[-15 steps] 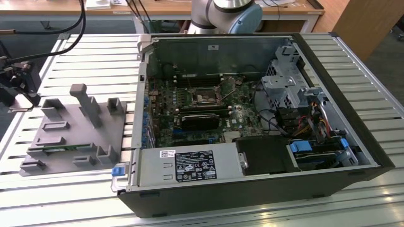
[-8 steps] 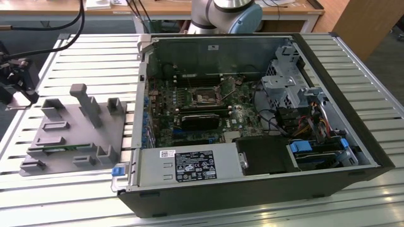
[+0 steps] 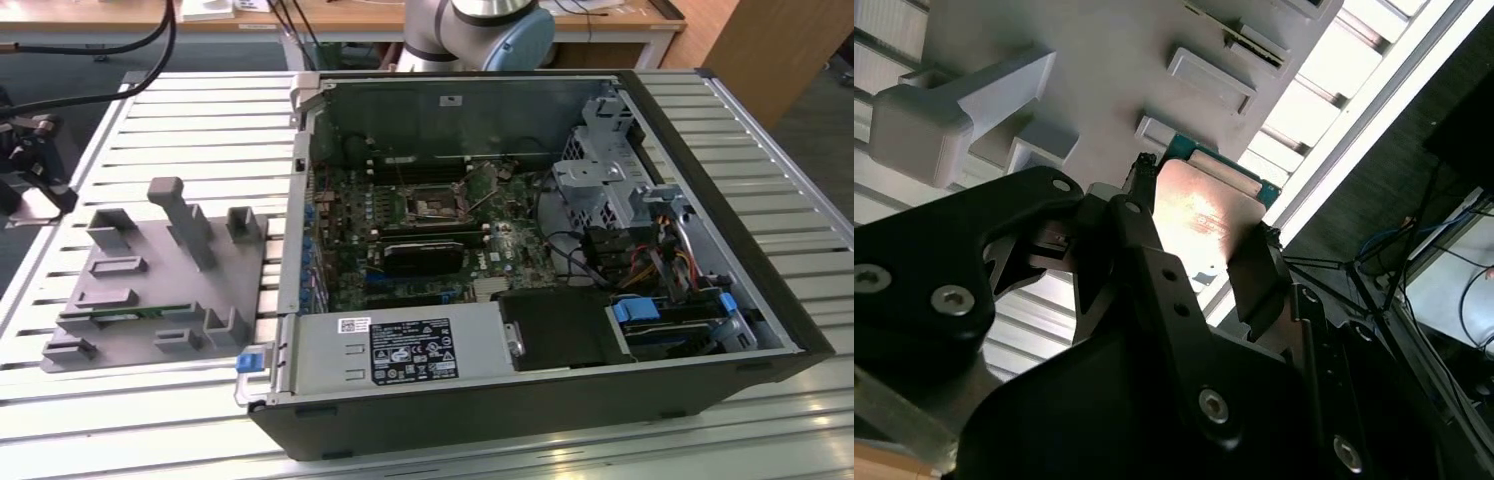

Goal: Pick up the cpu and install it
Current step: 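Pick up the cpu and move it towards the insertion slot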

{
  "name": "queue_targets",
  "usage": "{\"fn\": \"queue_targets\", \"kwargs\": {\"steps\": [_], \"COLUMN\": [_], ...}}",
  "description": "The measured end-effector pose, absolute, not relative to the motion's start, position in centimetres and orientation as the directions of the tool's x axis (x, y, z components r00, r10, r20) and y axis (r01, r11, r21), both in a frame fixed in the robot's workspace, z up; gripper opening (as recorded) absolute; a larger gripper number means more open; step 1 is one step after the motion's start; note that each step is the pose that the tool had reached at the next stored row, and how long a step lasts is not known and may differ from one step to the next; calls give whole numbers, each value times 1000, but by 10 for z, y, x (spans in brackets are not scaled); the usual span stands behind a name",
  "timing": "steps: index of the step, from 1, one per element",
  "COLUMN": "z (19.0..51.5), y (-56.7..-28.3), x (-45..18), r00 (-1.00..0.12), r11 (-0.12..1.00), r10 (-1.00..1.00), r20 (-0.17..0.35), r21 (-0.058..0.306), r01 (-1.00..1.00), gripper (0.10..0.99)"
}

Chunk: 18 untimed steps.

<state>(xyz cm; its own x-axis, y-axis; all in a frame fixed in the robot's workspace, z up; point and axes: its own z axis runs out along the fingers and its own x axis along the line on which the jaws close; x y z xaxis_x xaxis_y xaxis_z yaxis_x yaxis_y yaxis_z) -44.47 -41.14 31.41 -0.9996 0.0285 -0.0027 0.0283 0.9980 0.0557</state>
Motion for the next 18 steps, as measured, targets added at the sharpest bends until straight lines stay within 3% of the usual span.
{"fn": "queue_targets", "kwargs": {"steps": [18], "z": [331], "y": [-410], "x": [-445], "r00": [-1000], "r11": [998], "r10": [28], "r20": [-3], "r21": [56], "r01": [28], "gripper": [541]}}
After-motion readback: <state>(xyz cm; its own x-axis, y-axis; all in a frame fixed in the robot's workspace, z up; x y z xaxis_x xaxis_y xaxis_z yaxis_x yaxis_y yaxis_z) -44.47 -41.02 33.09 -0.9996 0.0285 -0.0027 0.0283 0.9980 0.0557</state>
